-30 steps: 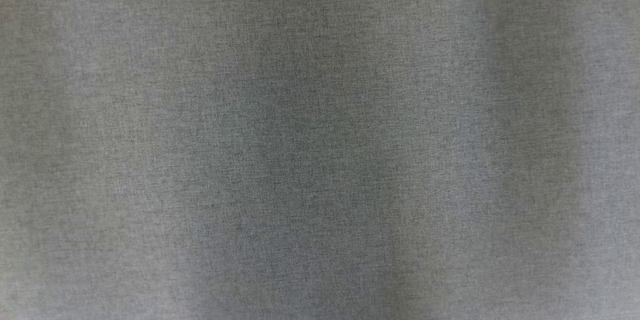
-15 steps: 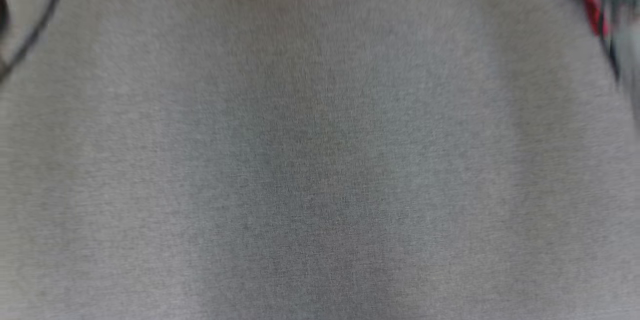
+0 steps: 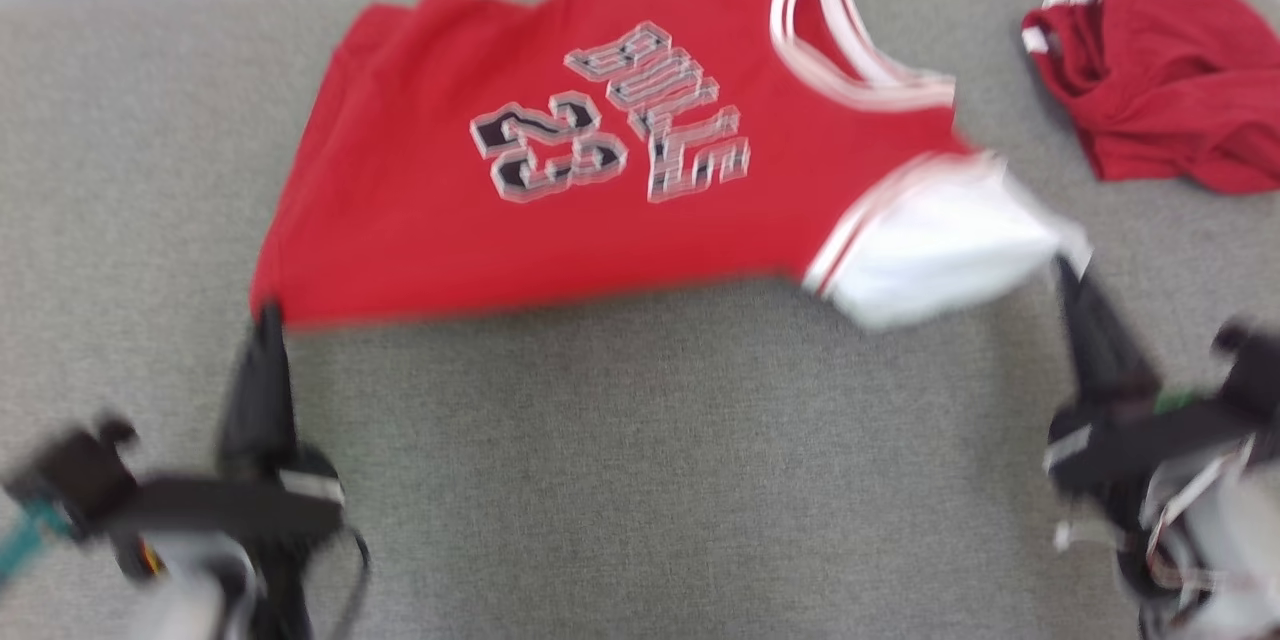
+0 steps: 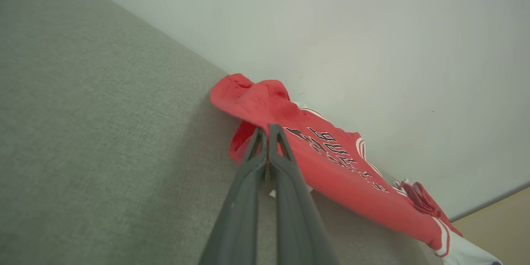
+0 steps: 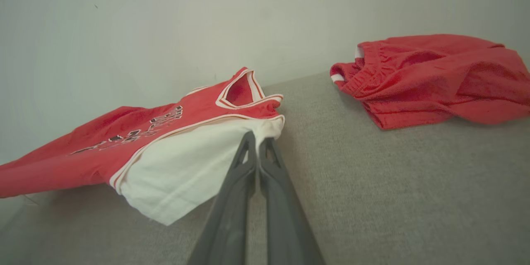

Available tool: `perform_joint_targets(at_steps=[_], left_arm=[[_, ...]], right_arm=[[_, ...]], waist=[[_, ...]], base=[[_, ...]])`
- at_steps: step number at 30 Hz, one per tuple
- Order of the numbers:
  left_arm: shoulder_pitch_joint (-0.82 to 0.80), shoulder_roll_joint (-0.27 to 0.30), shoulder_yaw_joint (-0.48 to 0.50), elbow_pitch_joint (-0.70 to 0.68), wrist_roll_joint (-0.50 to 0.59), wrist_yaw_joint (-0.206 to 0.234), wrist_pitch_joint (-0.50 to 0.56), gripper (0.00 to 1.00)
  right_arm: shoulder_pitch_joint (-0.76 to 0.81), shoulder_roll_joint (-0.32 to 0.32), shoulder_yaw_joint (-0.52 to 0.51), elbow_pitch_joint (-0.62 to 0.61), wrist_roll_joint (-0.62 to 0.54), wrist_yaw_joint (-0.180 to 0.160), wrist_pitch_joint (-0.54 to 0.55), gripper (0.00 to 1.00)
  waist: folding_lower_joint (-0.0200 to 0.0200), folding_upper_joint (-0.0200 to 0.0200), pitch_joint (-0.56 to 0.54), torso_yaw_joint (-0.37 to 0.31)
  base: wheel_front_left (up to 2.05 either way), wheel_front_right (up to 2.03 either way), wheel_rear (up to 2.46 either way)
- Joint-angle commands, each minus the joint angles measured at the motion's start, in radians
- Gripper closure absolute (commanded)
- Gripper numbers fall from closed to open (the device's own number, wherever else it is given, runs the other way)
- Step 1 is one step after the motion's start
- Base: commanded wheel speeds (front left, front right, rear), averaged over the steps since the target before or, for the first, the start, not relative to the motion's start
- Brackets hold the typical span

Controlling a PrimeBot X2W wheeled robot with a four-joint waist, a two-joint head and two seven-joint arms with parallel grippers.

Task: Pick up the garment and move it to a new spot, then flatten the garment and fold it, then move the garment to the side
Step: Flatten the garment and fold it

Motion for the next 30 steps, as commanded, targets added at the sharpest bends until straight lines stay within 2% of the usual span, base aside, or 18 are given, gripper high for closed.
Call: perform_joint_targets(at_steps=[1,7,13,19,23,30], left_arm=[[0.042,-0.022,0.005,0.0,-0.005,-0.005,-0.003,1.0],[0.225,-0.079,0.044,0.054,0.038,-0.027,-0.003,1.0],[0.33,-0.114,0.107,0.083,0.114,-0.045,-0.003,1.0],[0.432,-0.139,0.163,0.05,0.147,-0.037,-0.003,1.0],[0.473,-0.142,0.145,0.038,0.173,-0.031,-0.002,1.0],[0.43,-0.146,0.113,0.063,0.223,-0.037,-0.002,1.0]], right_arm=[[0.045,0.015,-0.019,-0.016,-0.015,-0.002,0.008,1.0],[0.29,0.098,-0.108,-0.113,-0.072,-0.002,0.118,1.0],[0.476,0.167,-0.196,-0.216,-0.089,-0.002,0.227,1.0],[0.613,0.22,-0.25,-0.291,-0.08,-0.002,0.357,1.0],[0.67,0.241,-0.264,-0.323,-0.082,-0.002,0.432,1.0],[0.645,0.277,-0.267,-0.335,-0.119,-0.002,0.433,1.0]], waist=[[0.0005,0.0003,-0.051,0.002],[0.0005,0.0003,-0.096,-0.011],[0.0005,0.0003,-0.13,-0.012],[0.0005,0.0003,-0.163,-0.018],[0.0005,0.0003,-0.17,-0.019],[0.0005,0.0003,-0.193,-0.021]], base=[[0.0,0.0,0.0],[0.0,0.0,0.0],[0.0,0.0,0.0],[0.0,0.0,0.0],[0.0,0.0,0.0],[0.0,0.0,0.0]])
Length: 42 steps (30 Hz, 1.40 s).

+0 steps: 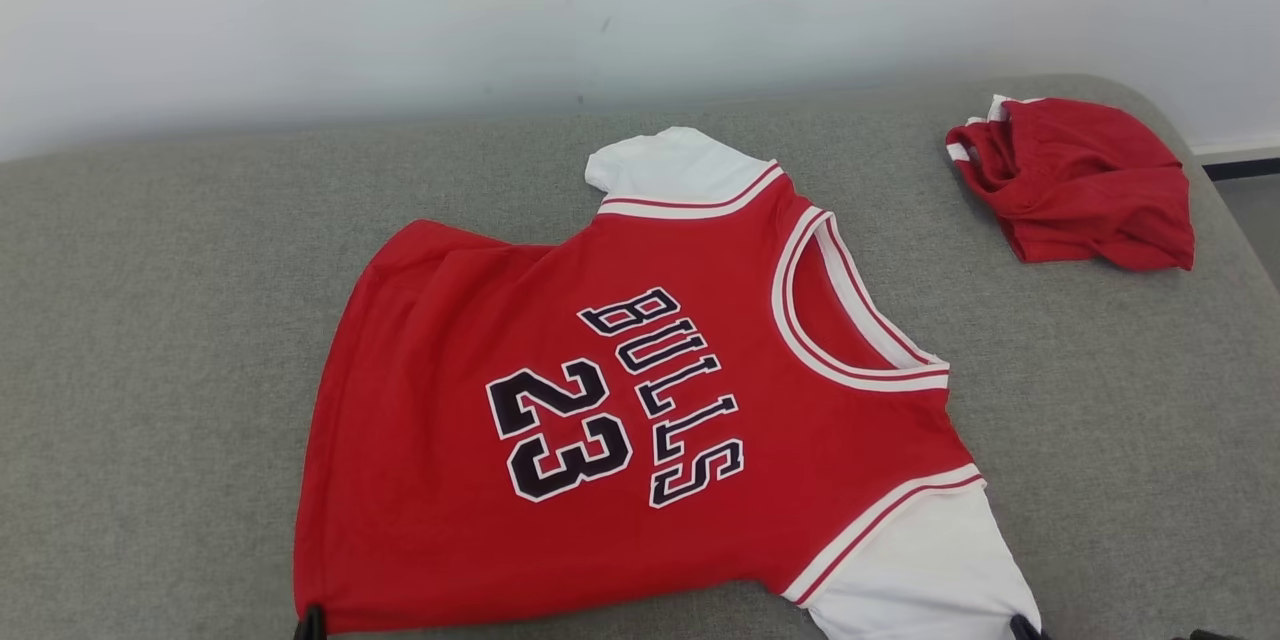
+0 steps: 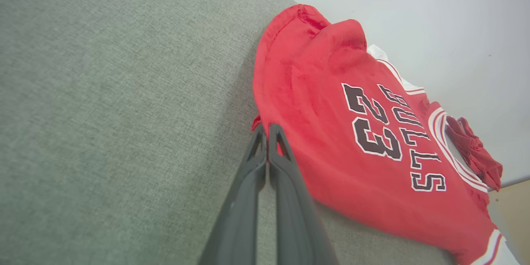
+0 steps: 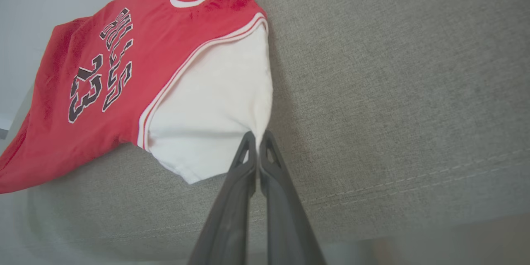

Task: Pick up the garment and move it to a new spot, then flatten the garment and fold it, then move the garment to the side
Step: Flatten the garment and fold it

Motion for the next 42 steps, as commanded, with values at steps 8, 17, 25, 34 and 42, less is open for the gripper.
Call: perform_joint_targets(at_steps=[8,17,25,34,42], left_arm=[[-0.111,0.034,0.013,0.042,0.059,-0.018,-0.002,1.0],[-0.319,0.087,-0.031,0.163,0.119,-0.047,0.024,1.0],[-0.493,0.079,-0.087,0.382,0.138,-0.079,0.024,1.0],[-0.578,0.062,-0.1,0.518,0.145,-0.097,-0.003,1.0],[-0.521,0.049,-0.06,0.461,0.212,-0.095,-0.003,0.0]], right_arm=[[-0.091,-0.005,-0.001,0.004,-0.02,-0.002,-0.03,1.0],[-0.28,-0.032,0.079,0.094,-0.039,-0.002,-0.059,1.0],[-0.421,-0.045,0.127,0.238,-0.032,-0.002,-0.14,1.0],[-0.445,-0.053,0.154,0.332,-0.007,-0.002,-0.23,1.0],[-0.429,-0.054,0.184,0.391,0.009,-0.002,-0.291,0.68]], waist=[[0.0,0.0,0.005,-0.011],[0.0,0.0,0.041,-0.029],[0.0,0.0,0.064,-0.029],[0.0,0.0,0.063,-0.022],[0.0,0.0,0.023,-0.012]], base=[[0.0,0.0,0.0],[0.0,0.0,0.0],[0.0,0.0,0.0],[0.0,0.0,0.0],[0.0,0.0,0.0]])
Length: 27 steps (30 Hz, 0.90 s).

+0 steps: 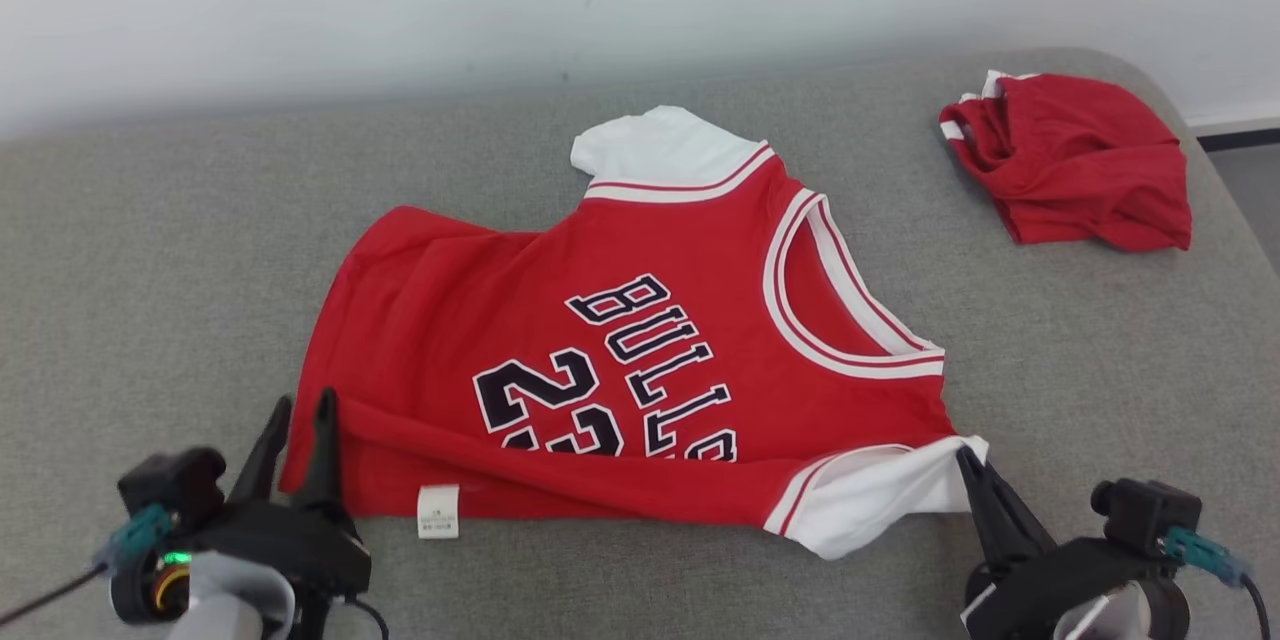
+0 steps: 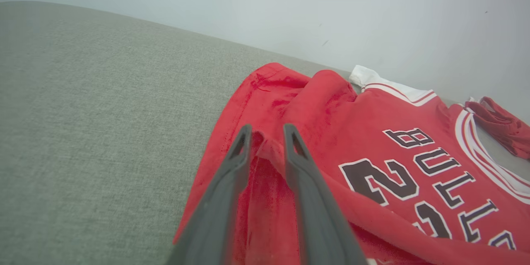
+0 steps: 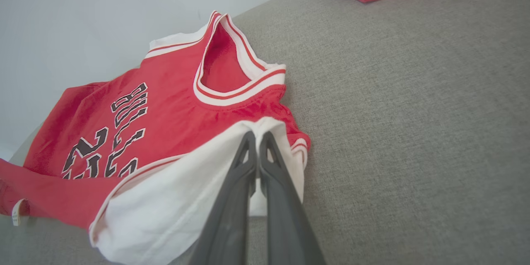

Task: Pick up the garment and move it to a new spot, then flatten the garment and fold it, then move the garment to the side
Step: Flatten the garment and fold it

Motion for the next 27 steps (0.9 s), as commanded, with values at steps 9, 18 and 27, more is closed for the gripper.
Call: perform_joint_targets(at_steps=[9,18,27], left_arm=[[0.282,-0.054,0.125,-0.234,0.08,-0.001,-0.003,0.0],[0.318,-0.049,0.09,-0.236,0.086,-0.001,-0.003,0.0],[0.23,-0.018,0.04,-0.142,0.061,-0.001,-0.003,0.0]], right_arm=[[0.143,0.001,-0.068,-0.049,0.009,-0.002,-0.088,0.0],[0.227,0.011,-0.124,-0.122,-0.047,-0.002,-0.083,0.0],[0.21,0.037,-0.112,-0.132,-0.084,-0.002,-0.062,0.0]], waist=[[-0.0001,-0.0001,-0.033,0.021],[-0.0001,-0.0001,-0.027,0.012],[-0.0001,-0.0001,-0.017,-0.024]], base=[[0.0,0.0,0.0],[0.0,0.0,0.0],[0.0,0.0,0.0]])
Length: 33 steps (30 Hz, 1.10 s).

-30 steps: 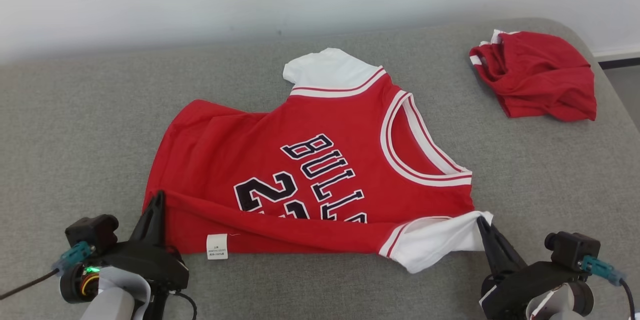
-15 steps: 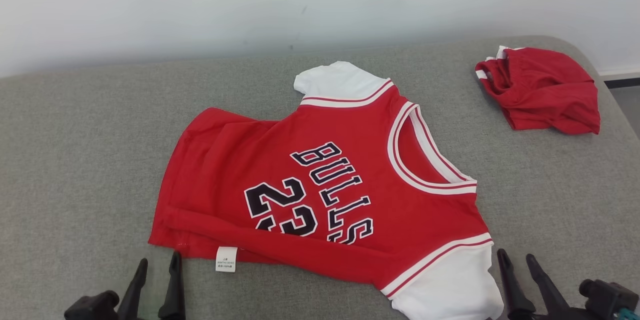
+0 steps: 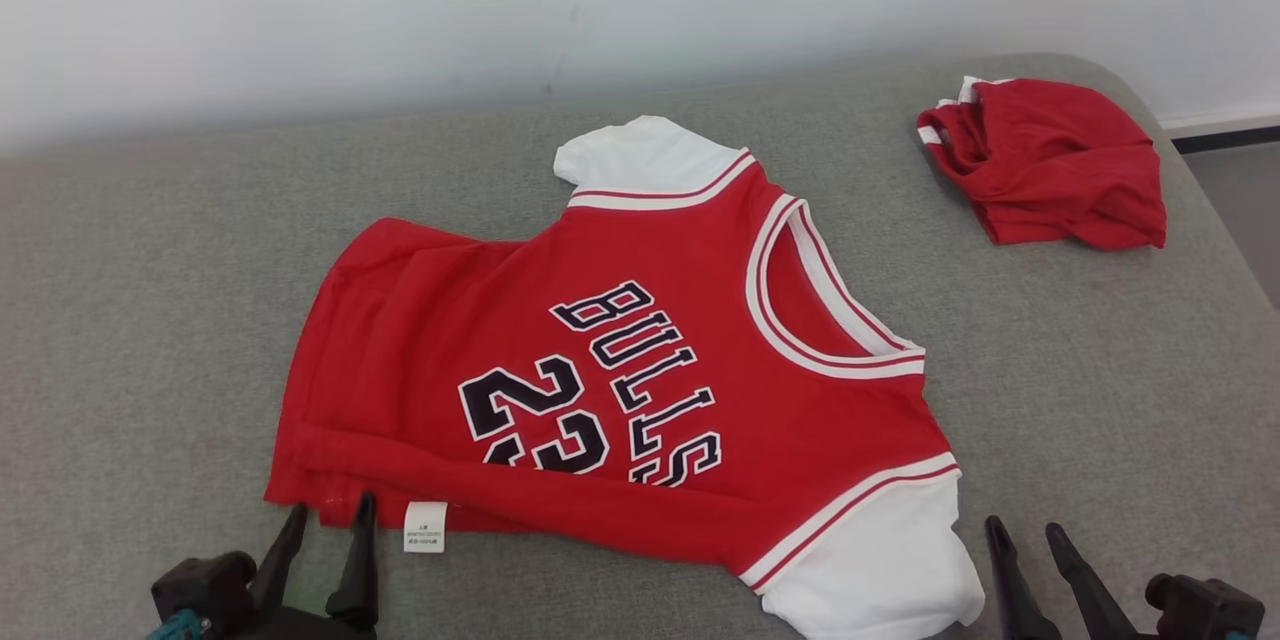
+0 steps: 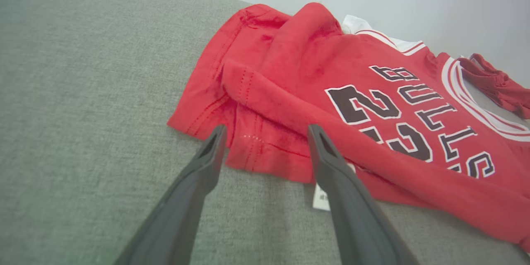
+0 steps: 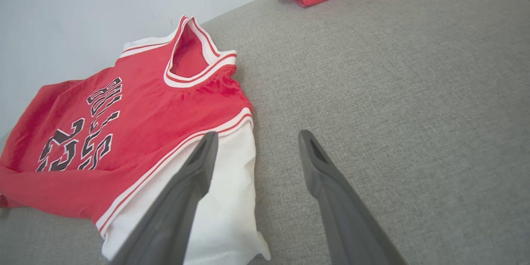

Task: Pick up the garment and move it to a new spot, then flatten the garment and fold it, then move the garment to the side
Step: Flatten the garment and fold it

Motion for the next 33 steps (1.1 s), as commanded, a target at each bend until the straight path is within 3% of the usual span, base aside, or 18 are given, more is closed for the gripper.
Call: perform_joint_targets(at_steps=[1,15,16,18,24,29,33], left_arm=[[-0.013,0.008,-0.003,0.017,-0.017,-0.001,-0.003,0.0],[-0.067,0.02,-0.024,0.123,-0.08,0.0,-0.003,0.0],[-0.07,0.02,-0.03,0.129,-0.085,0.0,-0.003,0.26],[-0.078,0.022,-0.04,0.136,-0.087,0.0,-0.003,0.99],[-0.07,0.024,-0.075,0.122,-0.103,0.0,-0.003,1.0],[-0.013,0.032,-0.061,0.03,-0.085,0.0,-0.003,1.0],[0.082,0.034,-0.031,-0.076,-0.065,0.0,-0.003,1.0]], right_arm=[[-0.012,0.007,0.003,0.0,-0.006,-0.002,0.003,0.0],[-0.025,0.017,0.01,0.016,-0.023,-0.002,-0.008,0.0],[-0.026,0.017,0.01,0.017,-0.024,-0.002,-0.008,0.0],[-0.029,0.014,0.013,0.016,-0.025,-0.002,-0.008,0.0],[-0.021,0.011,0.007,0.019,-0.026,-0.002,-0.01,0.0],[-0.008,0.004,0.014,0.025,-0.019,-0.002,-0.002,0.0],[0.023,-0.038,0.025,0.039,-0.059,-0.002,0.035,0.0]], waist=[[0.0,0.0,0.005,-0.011],[0.0,0.0,0.011,-0.031],[0.0,0.0,0.011,-0.029],[0.0,0.0,0.009,-0.026],[0.0,0.0,0.003,-0.007],[0.0,0.0,-0.007,-0.002],[0.0,0.0,-0.007,0.009]], base=[[0.0,0.0,0.0],[0.0,0.0,0.0],[0.0,0.0,0.0],[0.0,0.0,0.0],[0.0,0.0,0.0],[0.0,0.0,0.0],[0.0,0.0,0.0]])
